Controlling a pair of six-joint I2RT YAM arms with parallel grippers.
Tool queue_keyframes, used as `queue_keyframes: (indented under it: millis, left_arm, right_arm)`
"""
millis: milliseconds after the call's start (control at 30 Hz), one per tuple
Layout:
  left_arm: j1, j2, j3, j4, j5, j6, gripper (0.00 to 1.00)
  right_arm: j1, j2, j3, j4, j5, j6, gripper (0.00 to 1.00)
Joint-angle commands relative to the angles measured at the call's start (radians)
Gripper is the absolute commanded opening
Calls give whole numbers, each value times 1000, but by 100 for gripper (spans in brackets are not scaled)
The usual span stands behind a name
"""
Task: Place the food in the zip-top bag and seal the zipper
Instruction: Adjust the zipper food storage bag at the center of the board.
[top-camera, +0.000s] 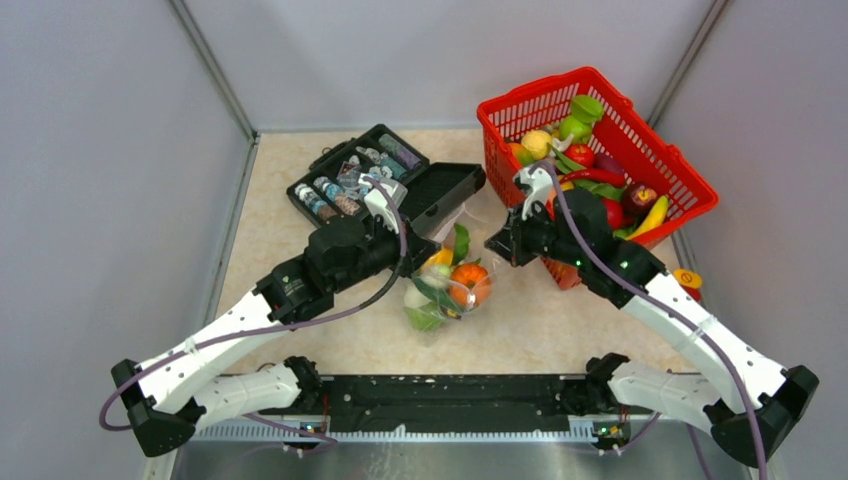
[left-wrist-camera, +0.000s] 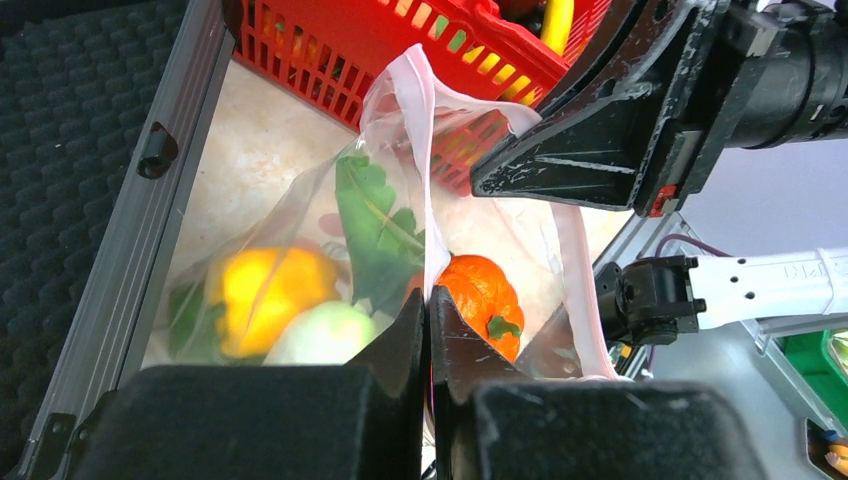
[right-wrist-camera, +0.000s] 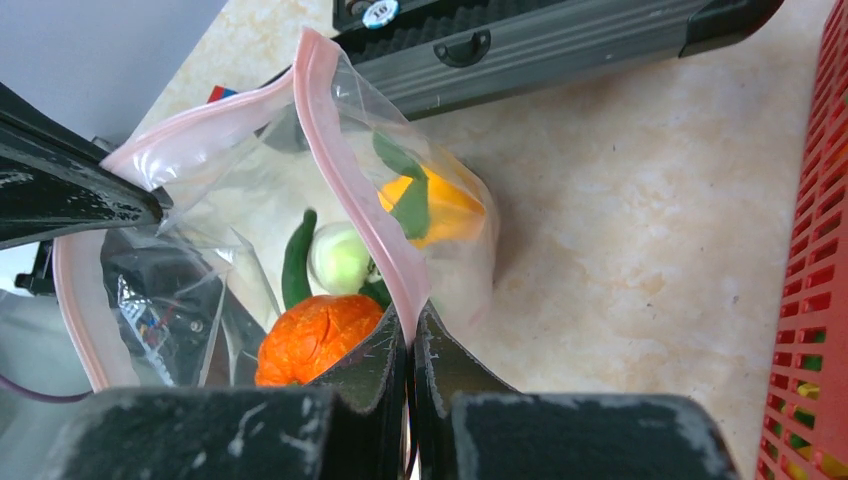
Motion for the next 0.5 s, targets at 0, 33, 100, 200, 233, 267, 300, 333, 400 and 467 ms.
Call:
queue_keyframes:
  millis: [0,33,100,200,233,267,300,333,400,467]
  left_arm:
    - [-2,-22,42,73,68,15,18]
    - [-2,-26,46,74,81,19,36]
    - [-2,-34,46,68,77,23,62]
    - [-2,-54,44,30,15,42,84]
    - [-2,-66,43,18,-15,47,90]
    - [-2,-86,39,8,-44,54,94]
    - [-2,-102,33,2,-68,62,98]
    - [-2,-121,25,-1,-90,69,99]
    - [-2,-155,6,-11,-140,78,99]
    - [-2,-179,-7,-25,-163,93,99]
  right_arm:
    - [10,-39,73,47,26,-17,0]
    - [10,-48,75,46,21,-20,0]
    - [9,-68,85,42,7,-33,0]
    - [9,-102,123,-6,14,-64,0]
    - [9,-115,137,-30,31,-79,0]
    - [9,-129,151,-54,50,-95,0]
    - [9,-143,166,-82,70,-109,0]
    - [10,-155,178,-107,88,-125,0]
    - [9,-184,197,-151,115,-146,0]
    - [10,-212,195,-166,128,-157,0]
